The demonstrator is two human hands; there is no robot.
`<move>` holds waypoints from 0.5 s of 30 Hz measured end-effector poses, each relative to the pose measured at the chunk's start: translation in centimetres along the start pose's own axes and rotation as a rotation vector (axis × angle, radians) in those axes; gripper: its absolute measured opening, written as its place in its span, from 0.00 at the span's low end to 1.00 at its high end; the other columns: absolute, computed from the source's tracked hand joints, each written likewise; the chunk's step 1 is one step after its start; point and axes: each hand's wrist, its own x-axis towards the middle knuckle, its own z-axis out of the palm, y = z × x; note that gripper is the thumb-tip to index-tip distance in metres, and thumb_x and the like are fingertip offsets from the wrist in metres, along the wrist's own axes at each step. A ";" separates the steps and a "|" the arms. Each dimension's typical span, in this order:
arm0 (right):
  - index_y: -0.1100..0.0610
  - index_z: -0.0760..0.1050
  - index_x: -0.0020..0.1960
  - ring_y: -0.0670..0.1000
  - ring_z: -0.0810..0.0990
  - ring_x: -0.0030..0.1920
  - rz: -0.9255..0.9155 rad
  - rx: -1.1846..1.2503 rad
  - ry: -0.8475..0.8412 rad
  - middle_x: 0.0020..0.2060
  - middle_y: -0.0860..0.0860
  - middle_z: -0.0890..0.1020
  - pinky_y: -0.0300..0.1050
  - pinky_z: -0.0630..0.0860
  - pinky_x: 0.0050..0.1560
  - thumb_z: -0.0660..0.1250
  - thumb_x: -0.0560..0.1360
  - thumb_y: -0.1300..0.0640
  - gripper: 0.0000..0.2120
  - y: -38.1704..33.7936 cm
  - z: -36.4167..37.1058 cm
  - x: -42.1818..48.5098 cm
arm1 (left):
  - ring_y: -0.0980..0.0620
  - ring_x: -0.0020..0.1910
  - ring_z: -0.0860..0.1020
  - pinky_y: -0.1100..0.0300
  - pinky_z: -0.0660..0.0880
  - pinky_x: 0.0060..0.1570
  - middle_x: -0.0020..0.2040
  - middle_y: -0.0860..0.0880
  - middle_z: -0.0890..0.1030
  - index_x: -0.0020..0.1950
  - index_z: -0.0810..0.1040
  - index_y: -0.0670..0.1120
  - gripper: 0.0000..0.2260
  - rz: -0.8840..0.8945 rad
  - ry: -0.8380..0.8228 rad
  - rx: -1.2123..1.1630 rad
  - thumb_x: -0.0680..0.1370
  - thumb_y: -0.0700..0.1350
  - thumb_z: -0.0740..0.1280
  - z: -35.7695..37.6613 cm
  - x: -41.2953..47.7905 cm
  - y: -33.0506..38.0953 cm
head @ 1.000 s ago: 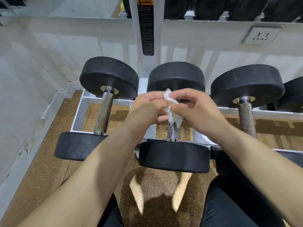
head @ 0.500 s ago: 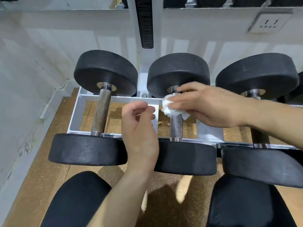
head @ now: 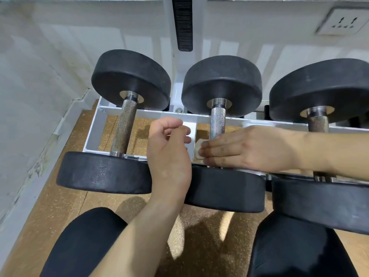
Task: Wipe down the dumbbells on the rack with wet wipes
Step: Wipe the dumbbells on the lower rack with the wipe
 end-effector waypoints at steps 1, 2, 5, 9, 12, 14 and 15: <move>0.58 0.78 0.69 0.50 0.74 0.71 -0.036 -0.060 0.017 0.69 0.52 0.78 0.51 0.71 0.72 0.52 0.87 0.55 0.20 1.0 -0.9 0.1 | 0.55 0.39 0.80 0.52 0.76 0.49 0.48 0.43 0.83 0.47 0.77 0.50 0.07 0.002 0.001 0.000 0.78 0.37 0.66 0.0 0.0 0.0; 0.55 0.77 0.70 0.48 0.74 0.72 0.024 -0.042 0.042 0.70 0.49 0.77 0.51 0.69 0.73 0.56 0.86 0.54 0.18 2.0 -1.6 -0.1 | 0.55 0.38 0.80 0.52 0.76 0.49 0.47 0.44 0.83 0.47 0.77 0.50 0.07 0.003 0.002 0.000 0.78 0.37 0.66 0.0 0.0 -0.1; 0.58 0.77 0.70 0.54 0.75 0.71 0.131 -0.050 0.154 0.69 0.54 0.78 0.54 0.68 0.74 0.55 0.85 0.58 0.18 4.1 -3.5 0.1 | 0.56 0.38 0.80 0.54 0.76 0.48 0.48 0.44 0.83 0.47 0.77 0.50 0.07 -0.001 0.010 -0.002 0.78 0.38 0.65 -0.1 -0.2 -0.2; 0.56 0.79 0.67 0.58 0.79 0.66 0.099 -0.053 0.034 0.65 0.54 0.81 0.55 0.76 0.67 0.48 0.87 0.52 0.22 0.4 -2.6 -0.1 | 0.57 0.37 0.80 0.55 0.76 0.47 0.48 0.43 0.83 0.47 0.77 0.49 0.07 -0.009 0.032 -0.018 0.78 0.37 0.65 -0.3 -0.3 -0.3; 0.58 0.79 0.68 0.53 0.77 0.70 -0.052 -0.055 0.034 0.68 0.53 0.79 0.53 0.74 0.70 0.52 0.87 0.57 0.19 0.3 -2.0 -0.3 | 0.59 0.36 0.79 0.59 0.75 0.44 0.48 0.43 0.83 0.47 0.77 0.50 0.07 -0.007 0.026 -0.003 0.78 0.37 0.65 -0.2 -0.3 -0.3; 0.55 0.79 0.68 0.49 0.77 0.70 0.037 0.001 0.077 0.68 0.49 0.79 0.52 0.72 0.72 0.55 0.87 0.54 0.17 1.8 -3.4 -0.3 | 0.59 0.36 0.79 0.60 0.75 0.43 0.49 0.44 0.83 0.47 0.78 0.49 0.06 -0.008 0.019 0.009 0.78 0.38 0.65 -0.2 -0.3 -0.2; 0.57 0.79 0.68 0.52 0.77 0.69 0.088 -0.026 0.105 0.68 0.51 0.80 0.53 0.71 0.73 0.54 0.87 0.56 0.18 2.5 -3.9 0.0 | 0.59 0.37 0.79 0.59 0.75 0.44 0.49 0.45 0.83 0.47 0.78 0.49 0.06 -0.014 0.013 0.019 0.78 0.38 0.66 -0.2 -0.3 -0.2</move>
